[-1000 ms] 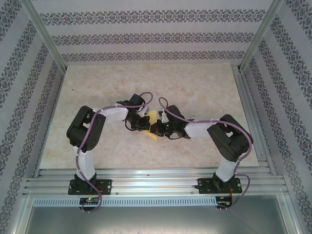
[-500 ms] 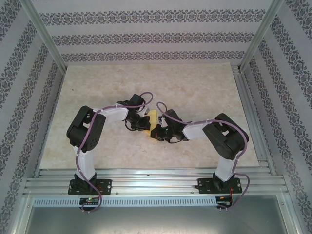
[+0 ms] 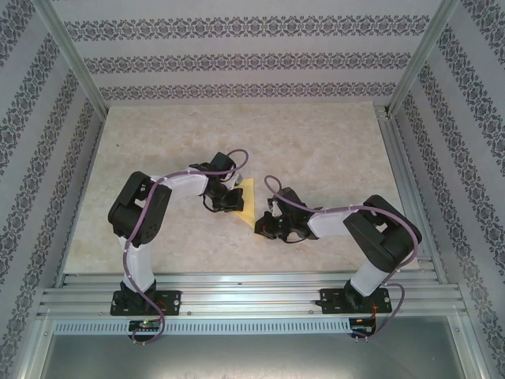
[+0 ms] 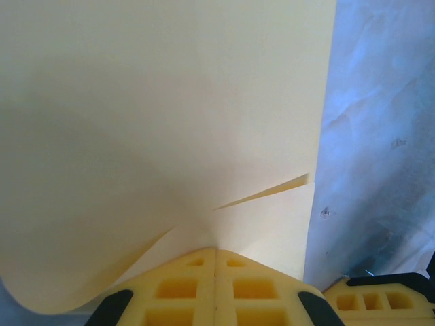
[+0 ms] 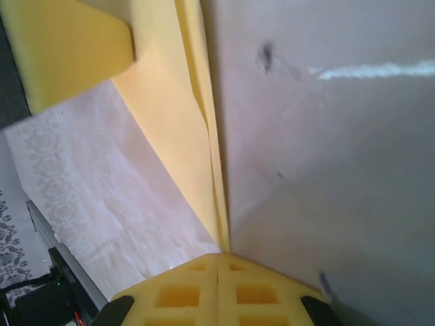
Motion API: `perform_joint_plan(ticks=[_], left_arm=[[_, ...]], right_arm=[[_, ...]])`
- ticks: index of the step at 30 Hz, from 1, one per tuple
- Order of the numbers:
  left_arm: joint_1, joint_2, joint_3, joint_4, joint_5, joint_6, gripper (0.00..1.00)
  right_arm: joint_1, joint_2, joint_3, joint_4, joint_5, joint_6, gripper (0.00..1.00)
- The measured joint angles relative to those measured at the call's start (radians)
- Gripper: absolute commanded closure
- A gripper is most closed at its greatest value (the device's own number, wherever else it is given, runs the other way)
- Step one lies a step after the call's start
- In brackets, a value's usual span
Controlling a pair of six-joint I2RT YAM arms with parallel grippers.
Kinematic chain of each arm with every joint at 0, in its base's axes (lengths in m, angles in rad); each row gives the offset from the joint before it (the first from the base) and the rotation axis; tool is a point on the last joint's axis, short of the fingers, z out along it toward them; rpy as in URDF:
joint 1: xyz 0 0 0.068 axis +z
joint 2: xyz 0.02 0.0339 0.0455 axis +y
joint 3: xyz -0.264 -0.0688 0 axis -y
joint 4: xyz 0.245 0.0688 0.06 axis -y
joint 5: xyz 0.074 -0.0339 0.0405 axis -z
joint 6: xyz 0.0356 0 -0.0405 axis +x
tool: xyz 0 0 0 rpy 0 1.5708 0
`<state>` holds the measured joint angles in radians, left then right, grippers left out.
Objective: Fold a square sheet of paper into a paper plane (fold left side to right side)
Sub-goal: Third fold the triangle at the center of the table.
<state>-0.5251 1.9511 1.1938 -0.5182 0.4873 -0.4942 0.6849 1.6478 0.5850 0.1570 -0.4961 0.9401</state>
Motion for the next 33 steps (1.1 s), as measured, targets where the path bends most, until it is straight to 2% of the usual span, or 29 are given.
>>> perform_joint_plan(ticks=[7,13,20,28,29,33], left_arm=[[-0.001,0.0,0.002,-0.003,-0.003,0.0,1.0],[-0.002,0.0,0.002,-0.003,-0.004,0.0,1.0],[-0.002,0.0,0.004,-0.006,-0.006,0.0,1.0],[-0.008,0.0,0.013,-0.021,-0.022,0.001,1.0],[-0.008,0.0,0.015,-0.024,-0.023,0.002,0.98],[-0.013,-0.002,0.025,-0.043,-0.03,0.01,0.79]], right_arm=[[-0.038,-0.151,0.019,-0.069,0.003,-0.027,0.97],[-0.045,-0.055,0.129,-0.062,-0.008,-0.045,0.98],[-0.043,0.081,0.149,-0.047,-0.014,-0.044,0.99],[-0.037,0.121,0.159,-0.072,-0.007,-0.066,0.99],[-0.037,0.121,0.161,-0.078,-0.005,-0.075,0.99],[-0.037,0.121,0.169,-0.101,0.002,-0.105,0.99]])
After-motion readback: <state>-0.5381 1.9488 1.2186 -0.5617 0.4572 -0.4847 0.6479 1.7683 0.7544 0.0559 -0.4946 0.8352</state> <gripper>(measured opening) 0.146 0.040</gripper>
